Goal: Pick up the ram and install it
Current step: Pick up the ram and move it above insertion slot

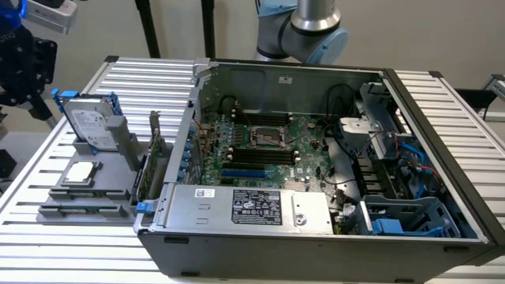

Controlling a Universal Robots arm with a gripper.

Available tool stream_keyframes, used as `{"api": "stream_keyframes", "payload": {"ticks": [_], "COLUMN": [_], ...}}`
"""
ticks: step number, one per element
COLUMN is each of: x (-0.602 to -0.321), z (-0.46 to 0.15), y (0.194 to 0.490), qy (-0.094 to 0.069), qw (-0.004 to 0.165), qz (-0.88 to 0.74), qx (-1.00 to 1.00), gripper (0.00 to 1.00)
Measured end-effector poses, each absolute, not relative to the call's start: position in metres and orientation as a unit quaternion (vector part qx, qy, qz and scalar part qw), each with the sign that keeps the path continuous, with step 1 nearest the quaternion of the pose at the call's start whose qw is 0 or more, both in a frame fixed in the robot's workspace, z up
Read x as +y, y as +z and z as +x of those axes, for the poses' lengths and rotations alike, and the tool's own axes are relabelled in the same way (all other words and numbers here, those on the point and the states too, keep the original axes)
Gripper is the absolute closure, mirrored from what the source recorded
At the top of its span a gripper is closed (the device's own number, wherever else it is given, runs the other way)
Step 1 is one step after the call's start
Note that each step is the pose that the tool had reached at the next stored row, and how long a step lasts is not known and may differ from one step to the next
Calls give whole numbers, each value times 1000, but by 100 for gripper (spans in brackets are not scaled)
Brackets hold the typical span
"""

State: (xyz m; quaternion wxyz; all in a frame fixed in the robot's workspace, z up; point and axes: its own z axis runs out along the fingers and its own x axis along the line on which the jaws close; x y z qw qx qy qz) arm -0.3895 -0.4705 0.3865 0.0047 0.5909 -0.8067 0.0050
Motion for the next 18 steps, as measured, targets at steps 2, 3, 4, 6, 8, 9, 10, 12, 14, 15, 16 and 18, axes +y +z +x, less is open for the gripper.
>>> {"api": "stream_keyframes", "payload": {"ticks": [2, 3, 4, 6, 8, 9, 10, 12, 14, 15, 16, 18], "x": [-471, -471, -471, -471, -471, -471, -471, -471, -472, -473, -475, -477], "z": [-390, -390, -390, -390, -389, -390, -389, -389, -389, -389, -389, -389], "y": [386, 386, 386, 386, 385, 385, 385, 384, 384, 384, 384, 384], "qy": [5, 5, 5, 4, 4, 4, 3, 3, 3, 3, 2, 1], "qw": [5, 6, 6, 7, 7, 8, 8, 9, 9, 9, 9, 11], "qz": [606, 613, 620, 634, 648, 654, 660, 668, 671, 671, 671, 671], "qx": [-795, -790, -784, -773, -762, -757, -751, -744, -742, -741, -741, -741], "gripper": [89, 89, 89, 89, 89, 89, 89, 89, 89, 89, 89, 89]}}
